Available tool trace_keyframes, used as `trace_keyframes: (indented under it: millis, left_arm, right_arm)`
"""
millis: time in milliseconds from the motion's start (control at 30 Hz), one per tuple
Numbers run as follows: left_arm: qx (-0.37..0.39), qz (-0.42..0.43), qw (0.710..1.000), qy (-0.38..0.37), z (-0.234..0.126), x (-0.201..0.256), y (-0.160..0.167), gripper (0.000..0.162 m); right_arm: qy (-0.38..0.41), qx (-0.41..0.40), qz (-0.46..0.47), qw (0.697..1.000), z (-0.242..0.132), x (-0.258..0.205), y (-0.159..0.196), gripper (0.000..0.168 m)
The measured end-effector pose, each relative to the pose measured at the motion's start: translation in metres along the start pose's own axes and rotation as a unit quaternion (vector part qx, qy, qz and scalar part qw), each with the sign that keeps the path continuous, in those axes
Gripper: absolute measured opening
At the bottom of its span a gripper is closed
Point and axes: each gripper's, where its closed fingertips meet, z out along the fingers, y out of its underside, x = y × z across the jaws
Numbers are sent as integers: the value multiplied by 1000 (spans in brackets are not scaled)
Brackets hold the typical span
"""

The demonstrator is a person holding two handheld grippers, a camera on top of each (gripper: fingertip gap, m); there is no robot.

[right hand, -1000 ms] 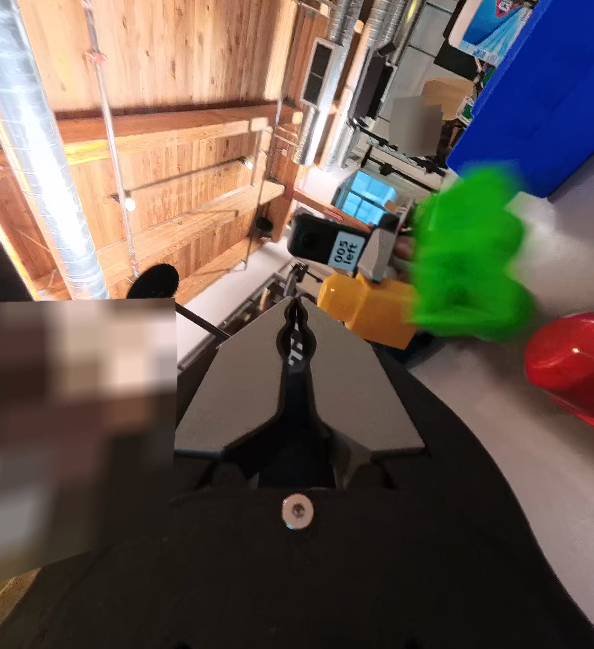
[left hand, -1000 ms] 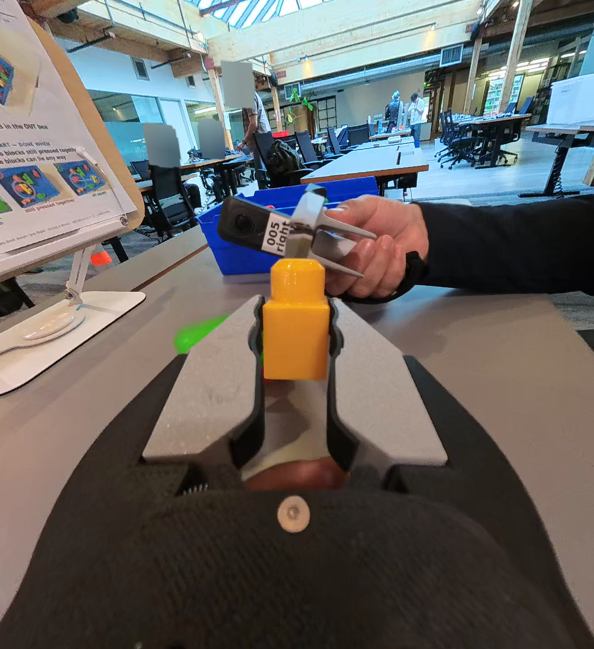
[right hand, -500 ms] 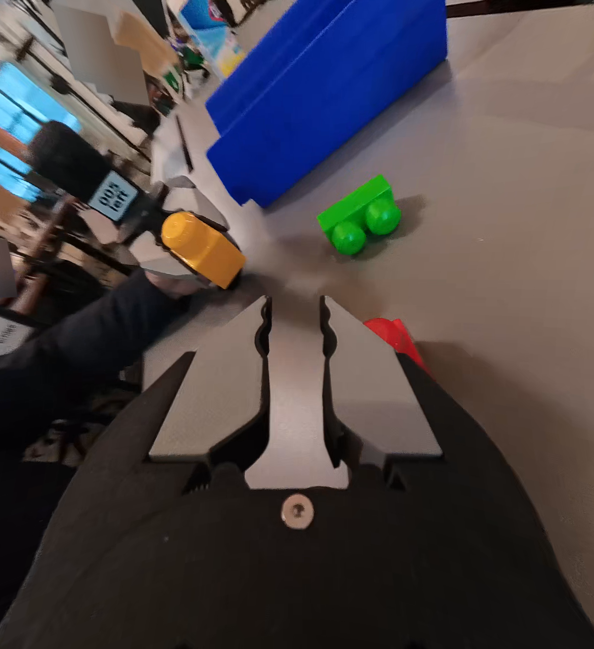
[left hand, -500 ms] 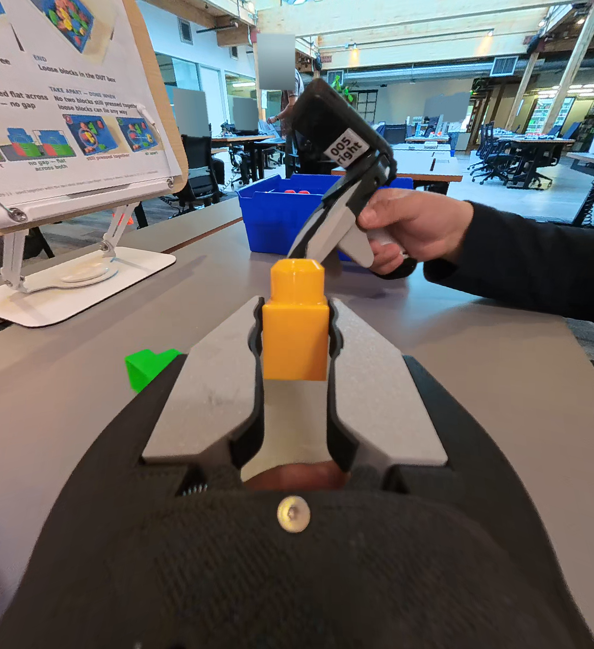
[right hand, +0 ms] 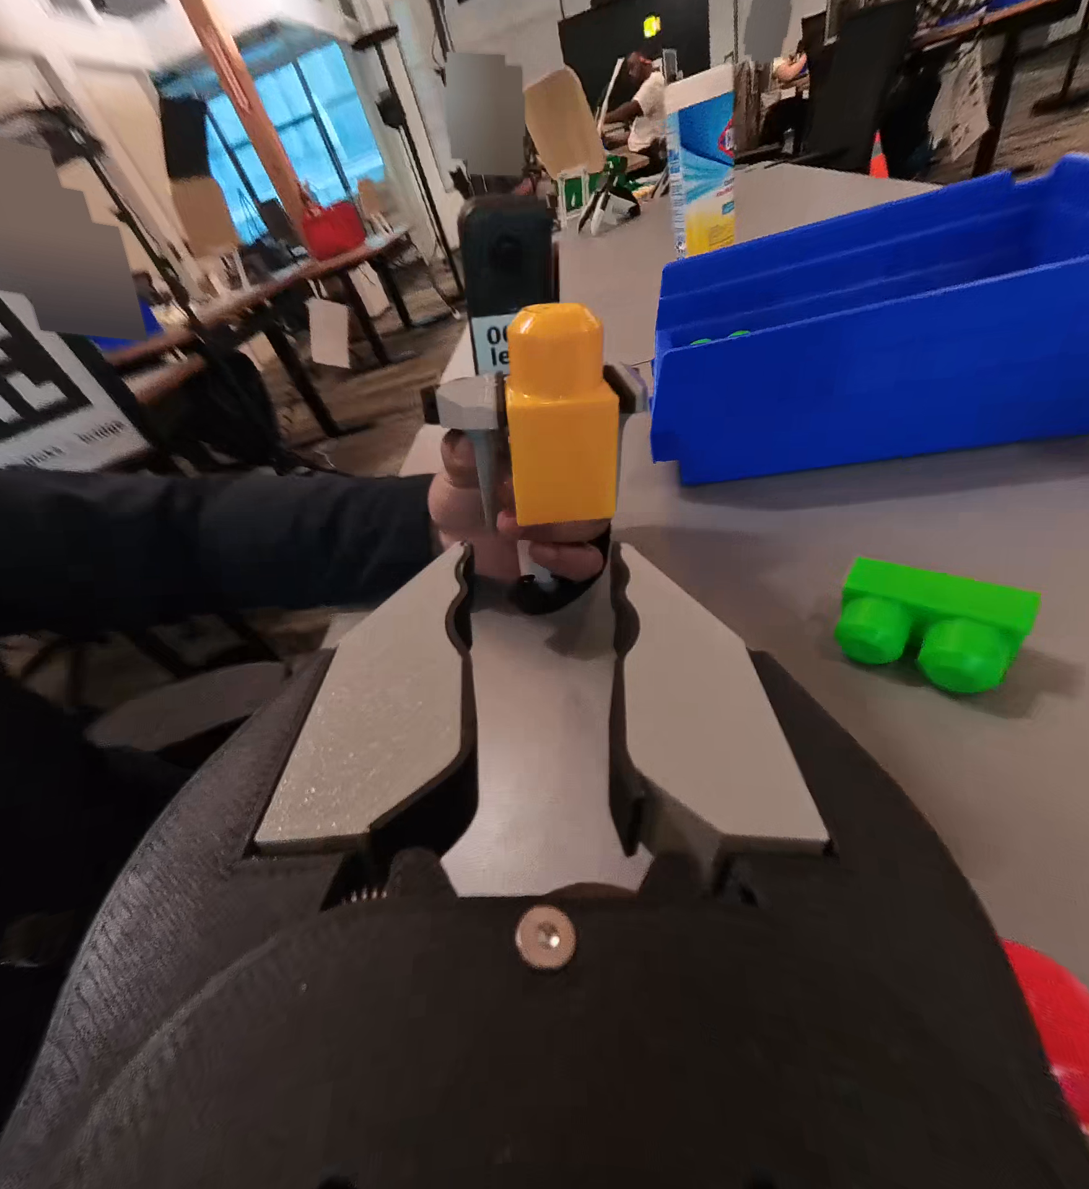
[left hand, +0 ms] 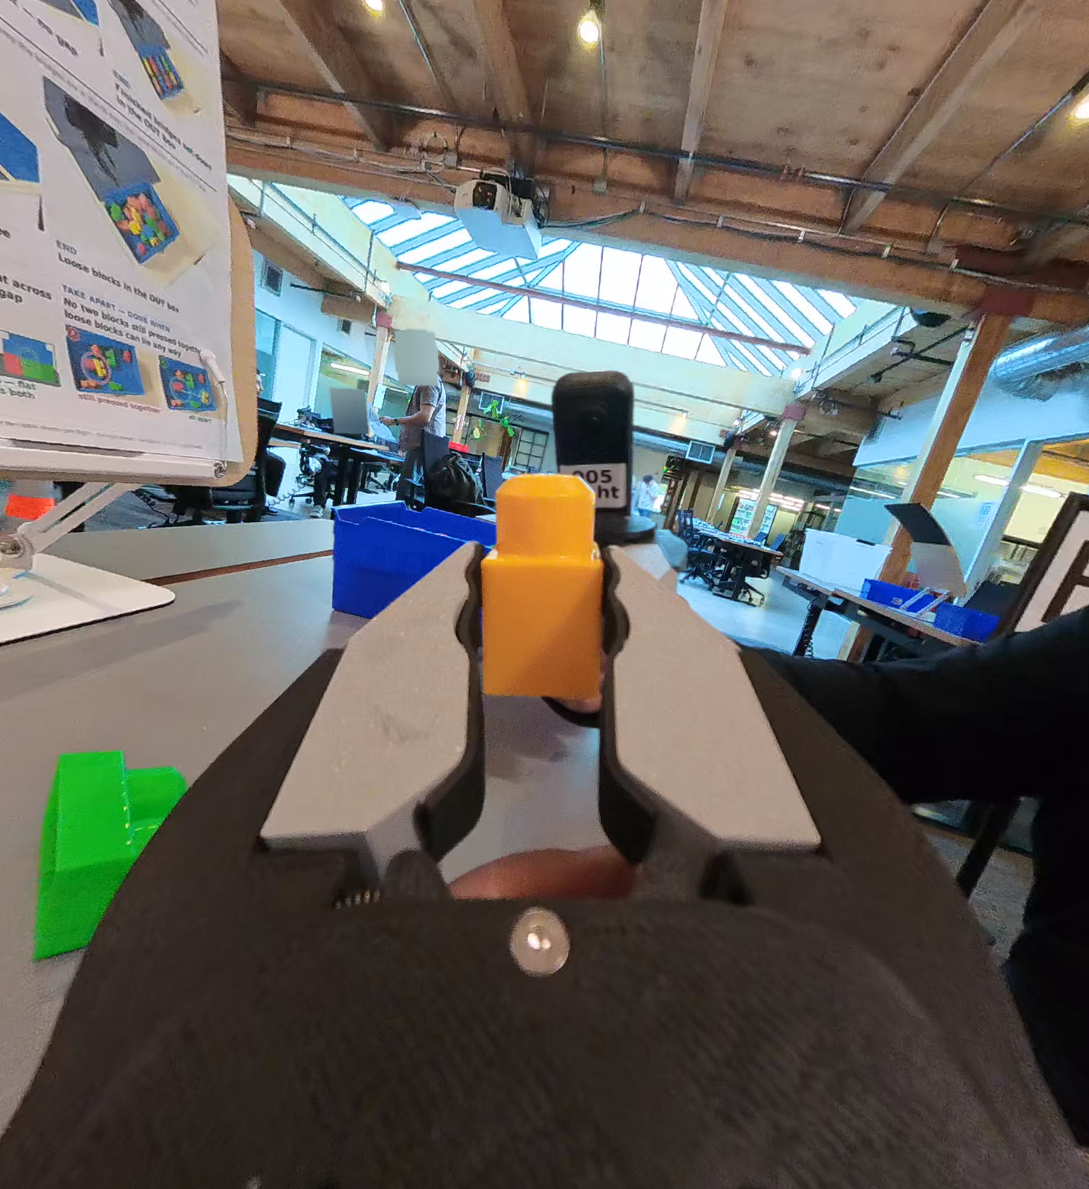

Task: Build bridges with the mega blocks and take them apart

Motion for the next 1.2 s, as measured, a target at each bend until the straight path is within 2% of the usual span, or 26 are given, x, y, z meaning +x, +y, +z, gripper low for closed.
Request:
trace_keyframes:
  millis: [133,167,367,600,767,1200]
  left_arm:
    - [-8,0,1000,9,8,6,6,33]
    - [-10,-1,1000,12,9,8,7,34]
    - [-32,-10,999,18,12,9,13,34]
    - [-86,-8,996,-7,9,0,27,34]
    - [-105,-25,994,-4,9,-1,35,34]
    - [-109,-23,994,-9,12,0,40,35]
  right_arm:
    - [26,1,-34,999,13,1,-3,40]
    - [27,4,-32,999,14,1,-4,34]
    - [32,-12,-37,999,9,2,-1,31]
    - [53,-20,-36,998,0,10,2,31]
    - [72,-57,-58,994,-2,13,9,31]
    - [52,-51,-43,996,-2,12,12,31]
